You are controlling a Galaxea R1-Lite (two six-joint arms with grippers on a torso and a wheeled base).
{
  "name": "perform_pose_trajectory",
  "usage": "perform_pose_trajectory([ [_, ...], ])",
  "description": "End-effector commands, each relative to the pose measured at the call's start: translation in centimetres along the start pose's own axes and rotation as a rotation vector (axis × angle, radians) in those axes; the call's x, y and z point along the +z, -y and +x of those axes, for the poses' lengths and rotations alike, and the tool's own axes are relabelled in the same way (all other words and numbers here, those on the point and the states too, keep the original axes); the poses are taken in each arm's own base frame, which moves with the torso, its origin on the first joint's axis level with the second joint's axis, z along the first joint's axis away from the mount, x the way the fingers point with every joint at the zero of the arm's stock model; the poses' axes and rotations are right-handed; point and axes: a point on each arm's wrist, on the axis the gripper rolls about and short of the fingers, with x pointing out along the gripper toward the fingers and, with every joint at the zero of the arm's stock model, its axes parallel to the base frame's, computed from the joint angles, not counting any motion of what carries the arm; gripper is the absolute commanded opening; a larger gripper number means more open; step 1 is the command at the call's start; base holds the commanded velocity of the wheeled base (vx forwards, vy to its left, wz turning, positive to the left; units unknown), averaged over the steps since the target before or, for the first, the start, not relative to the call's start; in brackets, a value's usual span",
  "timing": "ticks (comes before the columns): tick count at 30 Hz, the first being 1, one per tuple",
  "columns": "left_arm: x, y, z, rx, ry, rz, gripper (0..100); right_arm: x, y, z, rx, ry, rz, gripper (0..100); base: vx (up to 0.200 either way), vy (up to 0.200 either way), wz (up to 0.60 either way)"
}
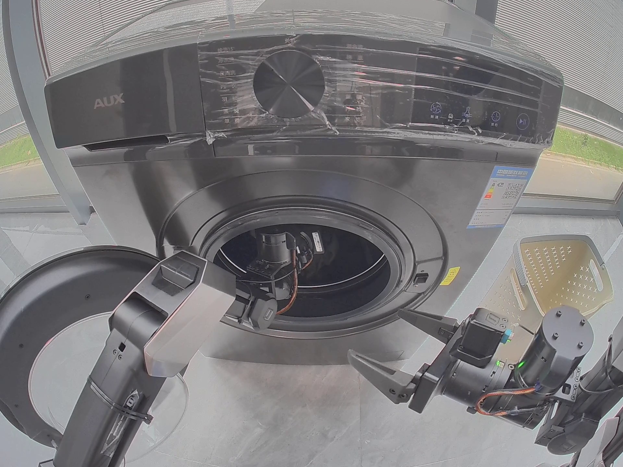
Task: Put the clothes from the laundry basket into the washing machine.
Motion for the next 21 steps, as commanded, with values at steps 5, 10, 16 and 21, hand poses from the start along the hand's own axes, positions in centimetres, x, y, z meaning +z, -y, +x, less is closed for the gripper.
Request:
perform_pose_trajectory([
  [5,-1.5,-0.1,-0.6,0.003,-0.050,0.012,100,0.0,-0.1,0.0,0.001,0.001,0.000,100,0.000,0.000,0.00],
  [10,-2.4,-0.3,-1.2,0.010,-0.094,0.026,100,0.0,0.0,0.0,-0.001,0.002,0.000,100,0.000,0.000,0.00],
  [16,-2.8,0.0,-2.7,-0.002,-0.159,0.043,100,0.0,0.0,0.0,-0.001,0.000,0.000,100,0.000,0.000,0.00],
  [21,-2.2,1.2,-5.9,-0.056,-0.264,0.063,100,-0.1,0.0,0.0,0.000,-0.005,0.000,100,0.000,0.000,0.00],
])
